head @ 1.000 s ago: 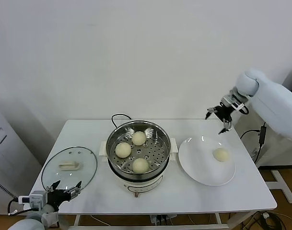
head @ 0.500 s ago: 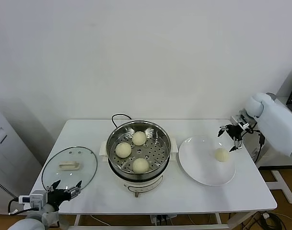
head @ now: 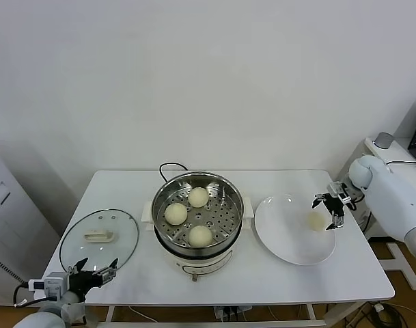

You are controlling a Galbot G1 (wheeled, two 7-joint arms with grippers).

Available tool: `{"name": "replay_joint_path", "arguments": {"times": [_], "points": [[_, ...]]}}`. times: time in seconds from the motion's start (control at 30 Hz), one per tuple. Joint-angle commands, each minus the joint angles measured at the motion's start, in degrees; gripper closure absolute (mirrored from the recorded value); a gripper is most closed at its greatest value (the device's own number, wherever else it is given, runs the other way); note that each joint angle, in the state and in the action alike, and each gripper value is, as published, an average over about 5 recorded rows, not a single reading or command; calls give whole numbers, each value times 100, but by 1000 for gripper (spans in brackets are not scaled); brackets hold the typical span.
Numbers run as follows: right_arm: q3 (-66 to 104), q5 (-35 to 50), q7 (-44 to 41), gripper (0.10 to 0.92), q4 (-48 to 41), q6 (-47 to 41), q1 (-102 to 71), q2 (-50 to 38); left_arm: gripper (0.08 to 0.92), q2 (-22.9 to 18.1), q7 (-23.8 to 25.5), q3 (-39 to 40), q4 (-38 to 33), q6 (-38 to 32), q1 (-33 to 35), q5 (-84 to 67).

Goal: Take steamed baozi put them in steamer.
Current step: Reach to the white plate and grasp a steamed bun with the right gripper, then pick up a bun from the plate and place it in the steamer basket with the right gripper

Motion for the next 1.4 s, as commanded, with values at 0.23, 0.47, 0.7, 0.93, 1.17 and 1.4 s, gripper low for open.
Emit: {"name": "replay_joint_path", "arguments": {"times": [0.23,0.47,0.7,0.93,1.17,1.4], "points": [[693,-530,473,220,-386,6,-270,214,177,-1,3,0,-14,-4,15,0],[704,-286,230,397,-446,-15,-201,218,177,-11,-1,9,-40,10,9,2],[474,122,-244,474,-440,-42,-109,219,177,-30,-8,5,-64,14,32,7],[77,464,-461,489,-208,-213,41,124,177,-92,-25,1,-73,19,63,27],[-1538,2131,-712,498,994,-829,844,-555,177,-127,-87,-37,-149,90,94,60],[-3487,3729,-740,499,2243,-1645,2535,-1178,177,-139,-130,-52,-197,128,99,72]]}}
